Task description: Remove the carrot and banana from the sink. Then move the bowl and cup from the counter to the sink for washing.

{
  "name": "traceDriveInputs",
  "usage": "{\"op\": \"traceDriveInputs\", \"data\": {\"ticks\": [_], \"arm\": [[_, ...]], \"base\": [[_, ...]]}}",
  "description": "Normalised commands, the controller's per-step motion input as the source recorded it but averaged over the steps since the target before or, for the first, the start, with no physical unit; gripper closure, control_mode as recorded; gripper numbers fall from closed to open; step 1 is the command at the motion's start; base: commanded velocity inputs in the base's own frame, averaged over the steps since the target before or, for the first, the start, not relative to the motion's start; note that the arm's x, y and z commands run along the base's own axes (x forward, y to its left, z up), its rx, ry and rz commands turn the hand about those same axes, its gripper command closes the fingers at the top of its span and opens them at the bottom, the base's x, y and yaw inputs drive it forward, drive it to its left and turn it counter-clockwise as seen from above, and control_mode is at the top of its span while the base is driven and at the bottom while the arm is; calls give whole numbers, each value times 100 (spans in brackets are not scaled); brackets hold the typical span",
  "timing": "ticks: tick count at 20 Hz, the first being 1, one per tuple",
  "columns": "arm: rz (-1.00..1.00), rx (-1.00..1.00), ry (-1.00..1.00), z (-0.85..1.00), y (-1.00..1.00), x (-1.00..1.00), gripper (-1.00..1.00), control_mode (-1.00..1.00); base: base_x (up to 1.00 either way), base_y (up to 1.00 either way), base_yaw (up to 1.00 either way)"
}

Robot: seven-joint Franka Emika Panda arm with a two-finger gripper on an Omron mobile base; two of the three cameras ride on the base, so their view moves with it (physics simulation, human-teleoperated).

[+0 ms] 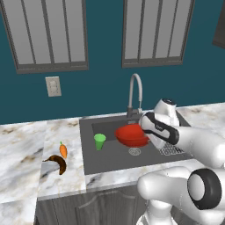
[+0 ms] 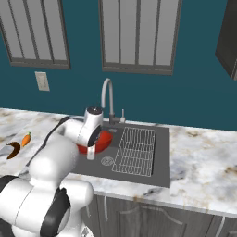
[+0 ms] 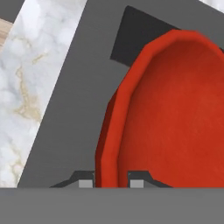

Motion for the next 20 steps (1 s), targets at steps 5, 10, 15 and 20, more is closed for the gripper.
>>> {"op": "traceDriveInputs", "data": {"ticks": [5, 10, 15, 20], "arm": [[0, 0, 0, -17, 0, 24, 100, -100], [0, 0, 0, -16, 0, 23, 100, -100], [0, 0, 0, -16, 0, 22, 100, -100], [0, 0, 0, -17, 0, 21, 100, -100]], "base": [[0, 0, 0], [0, 0, 0], [0, 0, 0], [0, 0, 0]]}}
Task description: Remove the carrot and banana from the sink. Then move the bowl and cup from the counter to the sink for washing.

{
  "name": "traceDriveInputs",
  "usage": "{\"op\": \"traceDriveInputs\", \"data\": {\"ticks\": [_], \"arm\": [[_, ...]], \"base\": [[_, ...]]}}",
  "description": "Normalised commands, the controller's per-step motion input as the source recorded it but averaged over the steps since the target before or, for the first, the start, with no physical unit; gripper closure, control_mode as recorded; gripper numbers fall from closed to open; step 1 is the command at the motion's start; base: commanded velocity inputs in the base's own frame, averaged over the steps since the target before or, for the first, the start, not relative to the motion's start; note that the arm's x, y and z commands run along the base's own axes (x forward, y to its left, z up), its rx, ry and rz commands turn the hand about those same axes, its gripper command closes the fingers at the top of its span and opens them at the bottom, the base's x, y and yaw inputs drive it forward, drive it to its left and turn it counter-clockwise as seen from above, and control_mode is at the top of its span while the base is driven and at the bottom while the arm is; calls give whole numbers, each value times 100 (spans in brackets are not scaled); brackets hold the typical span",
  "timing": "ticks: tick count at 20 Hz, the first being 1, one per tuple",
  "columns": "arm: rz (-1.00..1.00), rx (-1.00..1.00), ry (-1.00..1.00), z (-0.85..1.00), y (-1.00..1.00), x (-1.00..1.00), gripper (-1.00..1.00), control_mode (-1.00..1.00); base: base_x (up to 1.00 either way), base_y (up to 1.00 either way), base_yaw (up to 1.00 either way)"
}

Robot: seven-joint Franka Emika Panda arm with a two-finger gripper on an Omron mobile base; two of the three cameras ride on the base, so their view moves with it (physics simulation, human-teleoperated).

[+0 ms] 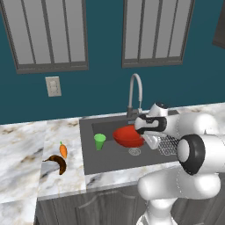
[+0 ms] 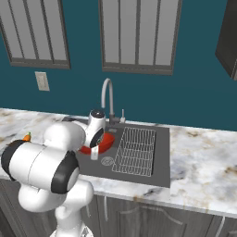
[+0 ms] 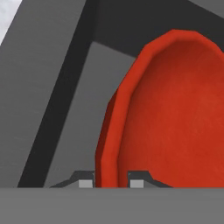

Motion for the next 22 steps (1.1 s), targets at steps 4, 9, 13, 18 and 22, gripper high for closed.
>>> {"op": "traceDriveInputs", "data": {"ticks": [4, 9, 13, 18, 22], "arm": [[0, 0, 0, -15, -1, 19, 100, -100], [0, 0, 0, -14, -2, 16, 100, -100], [1, 0, 0, -12, -2, 13, 100, -100], [1, 0, 0, -12, -1, 10, 100, -100], [2, 0, 0, -13, 0, 7, 100, -100]], "base": [[0, 0, 0], [0, 0, 0], [0, 0, 0], [0, 0, 0], [0, 0, 0]]}}
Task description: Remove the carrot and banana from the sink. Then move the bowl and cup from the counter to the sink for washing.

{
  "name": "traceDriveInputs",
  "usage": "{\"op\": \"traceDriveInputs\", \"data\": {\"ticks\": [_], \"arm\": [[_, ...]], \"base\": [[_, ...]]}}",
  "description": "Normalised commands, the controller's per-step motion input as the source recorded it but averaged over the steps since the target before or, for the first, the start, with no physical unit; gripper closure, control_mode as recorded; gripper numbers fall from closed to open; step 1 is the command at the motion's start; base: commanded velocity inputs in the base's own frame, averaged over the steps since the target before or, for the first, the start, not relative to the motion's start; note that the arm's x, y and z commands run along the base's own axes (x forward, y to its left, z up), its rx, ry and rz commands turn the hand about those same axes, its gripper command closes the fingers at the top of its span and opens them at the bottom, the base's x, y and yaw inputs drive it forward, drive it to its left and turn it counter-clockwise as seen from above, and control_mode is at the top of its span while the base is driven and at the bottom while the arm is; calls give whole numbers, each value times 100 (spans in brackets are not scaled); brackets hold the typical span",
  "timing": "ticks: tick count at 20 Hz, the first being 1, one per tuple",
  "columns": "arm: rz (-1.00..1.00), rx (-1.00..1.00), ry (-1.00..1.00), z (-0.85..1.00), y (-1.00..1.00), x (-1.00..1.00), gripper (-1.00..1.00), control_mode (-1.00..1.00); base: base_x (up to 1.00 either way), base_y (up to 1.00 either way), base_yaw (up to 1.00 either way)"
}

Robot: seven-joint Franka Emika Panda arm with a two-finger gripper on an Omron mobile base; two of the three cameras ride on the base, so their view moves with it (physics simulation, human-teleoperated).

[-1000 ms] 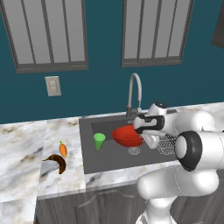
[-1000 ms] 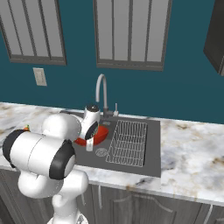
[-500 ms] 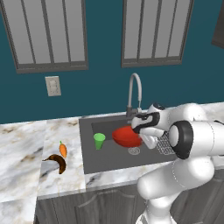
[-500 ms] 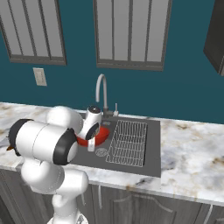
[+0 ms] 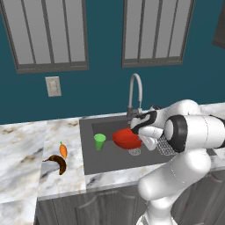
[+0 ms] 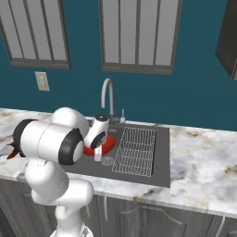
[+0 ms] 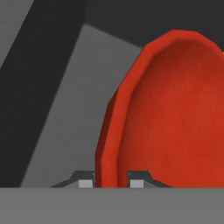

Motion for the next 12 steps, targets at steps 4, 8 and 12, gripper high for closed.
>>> {"op": "traceDriveInputs", "data": {"ticks": [4, 8, 12], "arm": [[2, 0, 0, -14, 0, 4, 100, -100], [1, 0, 0, -16, 0, 7, 100, -100], [1, 0, 0, -15, 0, 7, 100, -100]], "base": [[0, 0, 0], [0, 0, 0], [0, 0, 0]]}}
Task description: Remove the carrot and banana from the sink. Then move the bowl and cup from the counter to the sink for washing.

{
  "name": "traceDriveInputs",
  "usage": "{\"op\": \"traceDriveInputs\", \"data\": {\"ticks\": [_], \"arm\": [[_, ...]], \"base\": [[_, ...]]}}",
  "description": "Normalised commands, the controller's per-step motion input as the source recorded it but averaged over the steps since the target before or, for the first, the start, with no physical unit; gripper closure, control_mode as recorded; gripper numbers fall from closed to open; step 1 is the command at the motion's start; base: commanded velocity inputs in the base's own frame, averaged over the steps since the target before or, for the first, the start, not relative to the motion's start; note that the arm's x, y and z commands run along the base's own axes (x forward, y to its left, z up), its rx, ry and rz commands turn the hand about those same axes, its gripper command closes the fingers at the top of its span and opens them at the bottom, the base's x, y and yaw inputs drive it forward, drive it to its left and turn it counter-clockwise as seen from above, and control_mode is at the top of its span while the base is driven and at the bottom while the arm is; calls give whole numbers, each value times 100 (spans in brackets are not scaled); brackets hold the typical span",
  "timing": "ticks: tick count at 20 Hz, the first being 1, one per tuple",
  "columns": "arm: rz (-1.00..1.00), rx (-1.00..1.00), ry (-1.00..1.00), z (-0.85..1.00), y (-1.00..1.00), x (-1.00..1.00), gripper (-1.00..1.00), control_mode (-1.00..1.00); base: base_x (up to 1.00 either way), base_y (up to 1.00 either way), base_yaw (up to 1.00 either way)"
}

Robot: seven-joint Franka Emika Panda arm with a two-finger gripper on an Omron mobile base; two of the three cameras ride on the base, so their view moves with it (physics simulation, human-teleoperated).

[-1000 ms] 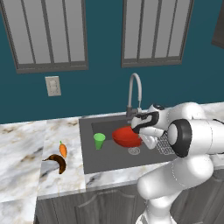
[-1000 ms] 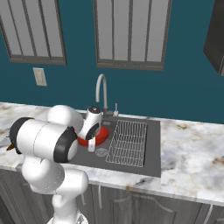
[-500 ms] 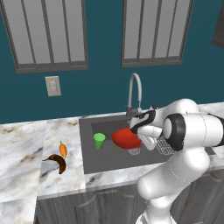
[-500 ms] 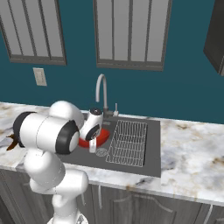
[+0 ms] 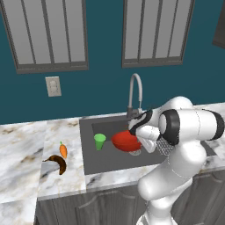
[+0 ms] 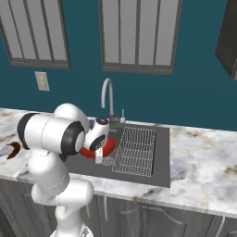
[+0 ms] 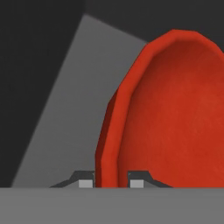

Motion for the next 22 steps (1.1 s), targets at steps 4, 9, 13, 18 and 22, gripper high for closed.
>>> {"op": "traceDriveInputs", "data": {"ticks": [4, 9, 13, 18, 22], "arm": [[1, 0, 0, -14, 0, 6, 100, -100], [1, 0, 0, -15, 0, 11, 100, -100], [0, 0, 0, -15, 0, 11, 100, -100], [1, 0, 0, -17, 0, 12, 100, -100], [1, 0, 0, -19, 0, 13, 100, -100]], "base": [[0, 0, 0], [0, 0, 0], [0, 0, 0], [0, 0, 0], [0, 0, 0]]}}
